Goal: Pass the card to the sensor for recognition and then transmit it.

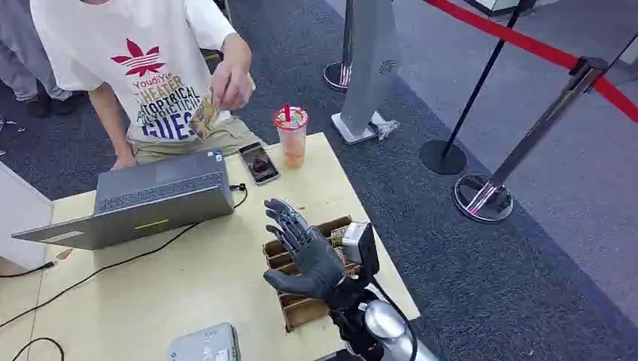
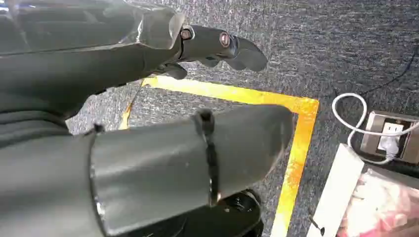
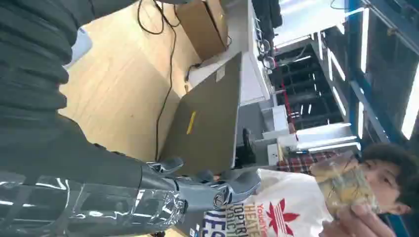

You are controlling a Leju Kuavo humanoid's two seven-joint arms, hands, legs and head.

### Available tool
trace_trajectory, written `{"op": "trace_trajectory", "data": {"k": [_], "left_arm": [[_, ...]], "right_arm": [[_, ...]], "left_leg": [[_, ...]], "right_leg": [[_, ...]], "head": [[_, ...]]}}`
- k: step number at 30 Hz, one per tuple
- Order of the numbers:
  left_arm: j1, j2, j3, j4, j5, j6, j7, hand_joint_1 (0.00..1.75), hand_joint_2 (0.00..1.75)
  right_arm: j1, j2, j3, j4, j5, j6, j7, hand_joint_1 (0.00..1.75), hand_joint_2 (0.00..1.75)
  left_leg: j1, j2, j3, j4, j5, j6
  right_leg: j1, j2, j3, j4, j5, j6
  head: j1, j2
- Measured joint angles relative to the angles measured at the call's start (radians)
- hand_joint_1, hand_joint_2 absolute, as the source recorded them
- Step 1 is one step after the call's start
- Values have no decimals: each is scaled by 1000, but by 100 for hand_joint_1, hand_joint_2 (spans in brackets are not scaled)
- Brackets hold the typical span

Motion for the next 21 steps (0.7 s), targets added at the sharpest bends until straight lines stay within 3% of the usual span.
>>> {"op": "trace_trajectory", "data": {"k": [8, 21], "left_arm": [[0, 0, 0, 0, 0, 7, 0, 0, 0], [0, -10, 5, 0, 2, 26, -2, 0, 0]], "right_arm": [[-7, 0, 0, 0, 76, -55, -17, 0, 175], [-35, 0, 21, -13, 689, -483, -86, 0, 175]], "left_leg": [[0, 0, 0, 0, 0, 0], [0, 0, 0, 0, 0, 0]], "right_leg": [[0, 0, 0, 0, 0, 0], [0, 0, 0, 0, 0, 0]], "head": [[0, 0], [0, 0]]}}
